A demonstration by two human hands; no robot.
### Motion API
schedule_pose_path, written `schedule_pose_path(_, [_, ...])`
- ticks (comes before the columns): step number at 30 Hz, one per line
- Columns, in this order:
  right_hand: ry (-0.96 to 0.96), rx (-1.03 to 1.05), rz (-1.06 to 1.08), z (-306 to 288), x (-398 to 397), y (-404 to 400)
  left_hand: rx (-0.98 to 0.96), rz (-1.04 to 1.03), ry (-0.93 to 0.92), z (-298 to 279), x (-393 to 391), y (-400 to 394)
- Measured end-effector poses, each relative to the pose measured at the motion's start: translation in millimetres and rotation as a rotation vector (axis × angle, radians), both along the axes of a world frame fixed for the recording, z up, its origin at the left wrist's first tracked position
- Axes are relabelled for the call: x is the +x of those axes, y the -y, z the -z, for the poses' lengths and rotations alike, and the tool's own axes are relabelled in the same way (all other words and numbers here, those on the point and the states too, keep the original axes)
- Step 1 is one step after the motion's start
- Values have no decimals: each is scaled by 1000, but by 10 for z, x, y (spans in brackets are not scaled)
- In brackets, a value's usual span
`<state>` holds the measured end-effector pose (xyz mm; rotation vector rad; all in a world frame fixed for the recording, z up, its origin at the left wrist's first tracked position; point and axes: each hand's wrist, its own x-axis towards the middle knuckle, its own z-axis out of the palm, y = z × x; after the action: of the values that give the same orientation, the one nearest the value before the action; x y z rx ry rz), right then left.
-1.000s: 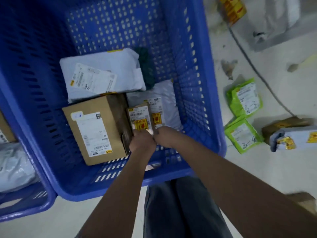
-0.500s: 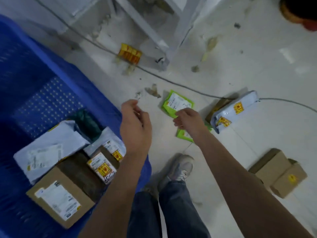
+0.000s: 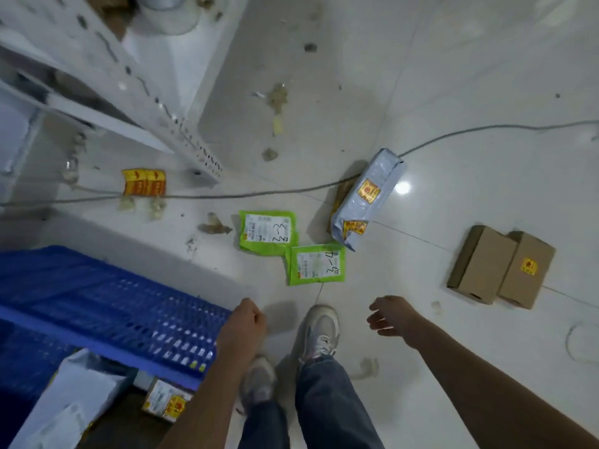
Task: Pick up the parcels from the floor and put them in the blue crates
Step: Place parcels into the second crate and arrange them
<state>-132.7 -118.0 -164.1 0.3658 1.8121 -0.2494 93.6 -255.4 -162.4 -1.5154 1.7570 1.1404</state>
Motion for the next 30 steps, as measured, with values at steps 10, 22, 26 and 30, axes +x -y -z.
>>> schedule_pose_path(10, [-225, -234, 259, 832, -416, 494, 166, -39, -38, 942, -1321, 393])
schedule_pose_path(22, [-215, -291, 476, 1951, -872, 696, 267, -113, -334, 1970, -2555, 373])
schedule_pose_path(26, [-296, -370, 571, 1970, -806, 666, 308, -218, -391, 1836, -2436, 170])
schedule_pose_path(30, [-379, -272, 508, 1743, -658, 528, 377, -262, -363, 1538, -2282, 86])
